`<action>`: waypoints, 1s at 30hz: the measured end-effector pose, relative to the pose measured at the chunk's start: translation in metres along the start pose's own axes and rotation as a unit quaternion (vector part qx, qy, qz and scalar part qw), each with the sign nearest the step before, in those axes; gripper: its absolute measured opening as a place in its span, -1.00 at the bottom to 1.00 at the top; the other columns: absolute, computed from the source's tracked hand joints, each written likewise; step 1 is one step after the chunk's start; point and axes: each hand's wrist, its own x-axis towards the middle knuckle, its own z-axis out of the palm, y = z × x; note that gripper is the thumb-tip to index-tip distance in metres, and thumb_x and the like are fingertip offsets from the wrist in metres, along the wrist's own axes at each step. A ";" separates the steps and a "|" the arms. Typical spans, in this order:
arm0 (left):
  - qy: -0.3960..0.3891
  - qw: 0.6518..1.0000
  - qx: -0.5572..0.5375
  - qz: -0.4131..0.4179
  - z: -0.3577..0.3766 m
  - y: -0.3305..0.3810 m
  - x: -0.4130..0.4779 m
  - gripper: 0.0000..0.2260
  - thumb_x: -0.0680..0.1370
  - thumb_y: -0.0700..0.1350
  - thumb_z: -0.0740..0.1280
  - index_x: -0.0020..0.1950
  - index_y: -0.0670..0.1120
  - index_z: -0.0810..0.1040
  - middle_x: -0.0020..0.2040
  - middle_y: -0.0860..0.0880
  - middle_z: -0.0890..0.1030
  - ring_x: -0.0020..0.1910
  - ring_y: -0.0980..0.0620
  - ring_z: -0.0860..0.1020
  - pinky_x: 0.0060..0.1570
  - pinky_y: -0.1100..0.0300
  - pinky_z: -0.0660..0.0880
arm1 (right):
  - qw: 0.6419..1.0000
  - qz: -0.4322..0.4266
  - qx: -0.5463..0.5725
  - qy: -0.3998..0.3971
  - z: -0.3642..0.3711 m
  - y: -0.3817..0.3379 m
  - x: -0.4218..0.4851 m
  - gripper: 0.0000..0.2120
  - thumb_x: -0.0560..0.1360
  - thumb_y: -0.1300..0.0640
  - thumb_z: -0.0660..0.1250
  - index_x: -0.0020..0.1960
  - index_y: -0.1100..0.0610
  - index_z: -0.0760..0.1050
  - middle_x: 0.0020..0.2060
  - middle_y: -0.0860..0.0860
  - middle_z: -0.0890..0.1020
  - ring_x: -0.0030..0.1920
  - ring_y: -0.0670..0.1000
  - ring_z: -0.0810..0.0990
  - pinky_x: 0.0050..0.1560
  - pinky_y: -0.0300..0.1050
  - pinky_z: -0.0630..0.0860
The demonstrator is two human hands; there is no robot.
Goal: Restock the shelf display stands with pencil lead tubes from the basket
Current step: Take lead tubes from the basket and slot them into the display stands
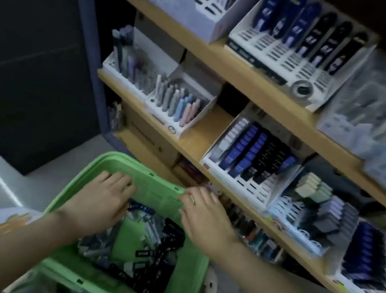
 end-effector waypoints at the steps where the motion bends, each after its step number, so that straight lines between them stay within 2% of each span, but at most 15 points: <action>1: -0.028 0.999 -0.012 -0.021 0.017 -0.004 -0.008 -0.77 0.39 -0.01 0.20 -0.09 -0.08 0.56 -0.19 -0.05 0.55 -0.26 -0.05 0.53 -0.23 0.12 0.40 | 0.999 -0.002 0.033 -0.043 0.020 -0.004 0.005 -0.79 0.43 0.10 0.42 0.03 0.15 0.55 -0.08 0.05 0.57 -0.08 0.06 0.57 -0.10 -0.11 0.54; 3: -0.101 0.992 -0.047 -0.062 0.048 -0.014 -0.019 -0.73 0.38 0.00 0.18 -0.05 -0.07 0.55 -0.18 -0.06 0.57 -0.25 -0.06 0.56 -0.28 0.19 0.48 | 0.985 0.006 0.100 -0.137 0.060 -0.012 0.013 -0.70 0.57 0.11 0.24 0.26 0.19 0.43 0.15 0.09 0.49 0.16 0.10 0.48 0.15 -0.09 0.44; 4: -0.140 0.984 -0.066 -0.085 0.062 -0.018 -0.024 -0.66 0.40 0.03 0.14 0.02 -0.08 0.57 -0.12 -0.07 0.59 -0.19 -0.07 0.57 -0.23 0.19 0.50 | 0.976 0.017 0.128 -0.176 0.081 -0.014 0.016 -0.66 0.61 0.11 0.16 0.36 0.19 0.34 0.26 0.09 0.41 0.26 0.09 0.40 0.24 -0.10 0.36; 5: -0.177 0.974 -0.088 -0.114 0.075 -0.021 -0.027 -0.58 0.45 0.06 0.08 0.14 -0.09 0.55 0.00 -0.08 0.59 -0.06 -0.08 0.56 -0.11 0.17 0.50 | 0.965 0.038 0.159 -0.207 0.101 -0.017 0.017 -0.63 0.63 0.11 0.12 0.41 0.17 0.28 0.31 0.08 0.36 0.29 0.07 0.36 0.26 -0.13 0.33; 7: -0.231 0.947 -0.138 -0.175 0.106 -0.028 -0.033 -0.52 0.58 0.11 0.03 0.42 -0.08 0.34 0.27 -0.09 0.45 0.25 -0.09 0.42 0.16 0.12 0.37 | 0.940 0.100 0.212 -0.249 0.137 -0.023 0.017 -0.61 0.62 0.08 0.14 0.43 0.13 0.24 0.33 0.05 0.34 0.27 0.04 0.38 0.20 -0.16 0.36; 8: -0.263 0.926 -0.175 -0.206 0.119 -0.031 -0.033 -0.52 0.60 0.13 0.06 0.47 -0.07 0.25 0.33 -0.09 0.38 0.31 -0.09 0.36 0.21 0.11 0.33 | 0.927 0.130 0.230 -0.267 0.155 -0.025 0.015 -0.58 0.62 0.07 0.17 0.44 0.12 0.22 0.34 0.04 0.33 0.26 0.04 0.40 0.18 -0.16 0.38; 11: -0.296 0.852 -0.308 -0.302 0.158 -0.038 -0.034 -0.45 0.58 0.13 0.18 0.50 -0.08 0.19 0.32 -0.15 0.35 0.27 -0.15 0.38 0.22 0.05 0.37 | 0.880 0.209 0.269 -0.331 0.201 -0.032 0.009 -0.46 0.57 0.05 0.26 0.46 0.14 0.15 0.39 0.06 0.31 0.32 0.07 0.38 0.23 -0.12 0.38; 14: -0.307 0.807 -0.375 -0.337 0.199 -0.042 -0.032 -0.20 0.44 0.26 0.22 0.57 0.04 -0.03 0.35 -0.17 0.38 0.25 -0.19 0.44 0.22 -0.07 0.42 | 0.856 0.274 0.273 -0.344 0.234 -0.031 0.007 -0.29 0.54 0.01 0.31 0.52 0.20 0.02 0.47 0.11 0.20 0.42 0.10 0.27 0.32 -0.09 0.30; 15: -0.297 0.796 -0.399 -0.345 0.210 -0.040 -0.030 -0.15 0.38 0.27 0.23 0.57 0.03 -0.02 0.39 -0.16 0.36 0.28 -0.19 0.44 0.24 -0.10 0.41 | 0.852 0.294 0.269 -0.341 0.243 -0.031 0.006 -0.25 0.53 -0.01 0.31 0.53 0.21 -0.03 0.49 0.12 0.15 0.45 0.11 0.22 0.35 -0.08 0.27; 19: -0.276 0.792 -0.409 -0.360 0.252 -0.032 -0.022 -0.22 0.47 0.13 0.36 0.55 -0.12 0.08 0.54 -0.11 0.13 0.47 -0.17 0.21 0.39 -0.08 0.25 | 0.836 0.375 0.251 -0.313 0.263 -0.037 0.002 -0.16 0.52 -0.03 0.33 0.54 0.23 -0.12 0.50 0.14 0.11 0.47 0.10 0.17 0.38 -0.11 0.21; 22: -0.273 0.809 -0.375 -0.362 0.276 -0.031 -0.018 -0.27 0.49 0.15 0.33 0.53 -0.15 0.15 0.50 -0.17 0.22 0.45 -0.20 0.21 0.40 -0.08 0.21 | 0.836 0.398 0.233 -0.296 0.279 -0.039 0.003 -0.14 0.46 -0.07 0.39 0.52 0.24 -0.01 0.46 0.15 0.22 0.45 0.11 0.20 0.41 -0.07 0.17; 25: -0.303 0.818 -0.334 -0.358 0.289 -0.026 -0.012 -0.32 0.51 0.12 0.33 0.50 -0.17 0.18 0.47 -0.21 0.26 0.46 -0.18 0.17 0.43 -0.01 0.12 | 0.820 0.412 0.278 -0.285 0.293 -0.034 0.007 -0.26 0.38 -0.04 0.48 0.39 0.26 0.25 0.32 0.20 0.40 0.32 0.15 0.38 0.31 -0.01 0.34; 28: -0.305 0.814 -0.333 -0.365 0.295 -0.019 -0.005 -0.38 0.49 0.11 0.37 0.42 -0.18 0.26 0.39 -0.20 0.34 0.40 -0.16 0.25 0.37 0.00 0.19 | 0.801 0.389 0.358 -0.279 0.297 -0.037 0.008 -0.33 0.30 0.07 0.56 0.28 0.23 0.33 0.21 0.10 0.49 0.21 0.02 0.47 0.21 -0.18 0.43; 30: -0.314 0.811 -0.331 -0.367 0.299 -0.015 -0.003 -0.40 0.48 0.10 0.39 0.37 -0.18 0.30 0.33 -0.20 0.38 0.34 -0.17 0.31 0.30 0.00 0.26 | 0.810 0.343 0.378 -0.290 0.299 -0.042 0.007 -0.31 0.28 0.11 0.56 0.29 0.19 0.31 0.20 0.07 0.47 0.22 0.00 0.45 0.22 -0.22 0.40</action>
